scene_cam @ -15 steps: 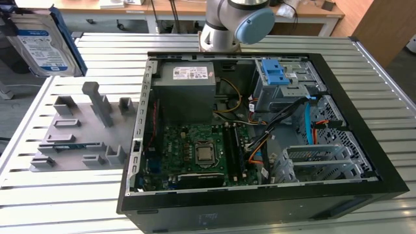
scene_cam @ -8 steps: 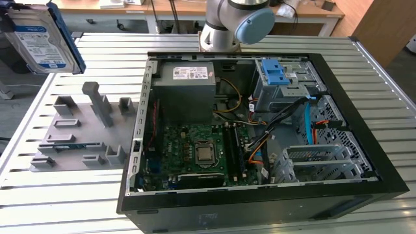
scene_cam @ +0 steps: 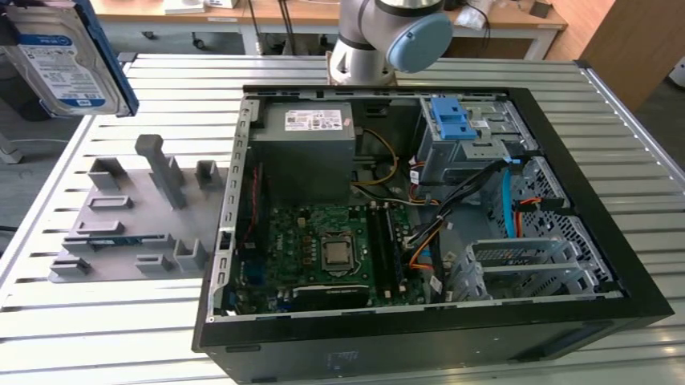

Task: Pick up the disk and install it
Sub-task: 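Pick up the disk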

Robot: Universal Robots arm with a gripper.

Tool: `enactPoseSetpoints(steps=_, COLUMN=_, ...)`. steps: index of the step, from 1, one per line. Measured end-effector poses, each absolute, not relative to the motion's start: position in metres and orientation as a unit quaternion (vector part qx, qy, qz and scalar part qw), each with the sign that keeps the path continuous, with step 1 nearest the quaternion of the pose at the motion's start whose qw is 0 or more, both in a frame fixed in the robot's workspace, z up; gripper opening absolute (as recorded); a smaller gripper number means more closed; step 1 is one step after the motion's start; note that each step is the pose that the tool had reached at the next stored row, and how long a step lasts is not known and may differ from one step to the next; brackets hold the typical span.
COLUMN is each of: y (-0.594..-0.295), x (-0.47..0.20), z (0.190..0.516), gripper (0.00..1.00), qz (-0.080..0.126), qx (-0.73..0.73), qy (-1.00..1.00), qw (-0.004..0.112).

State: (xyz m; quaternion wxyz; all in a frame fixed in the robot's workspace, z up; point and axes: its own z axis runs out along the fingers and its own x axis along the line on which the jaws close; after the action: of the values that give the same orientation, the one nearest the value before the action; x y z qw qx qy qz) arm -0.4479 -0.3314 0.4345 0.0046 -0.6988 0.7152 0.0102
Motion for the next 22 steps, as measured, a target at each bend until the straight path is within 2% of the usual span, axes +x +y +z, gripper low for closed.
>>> enactPoseSetpoints(steps=22, y=-0.331, x=-0.448, z=0.459, gripper=0.36, qz=0.01, qx=-0.699, qy=0.715, qw=0.005)
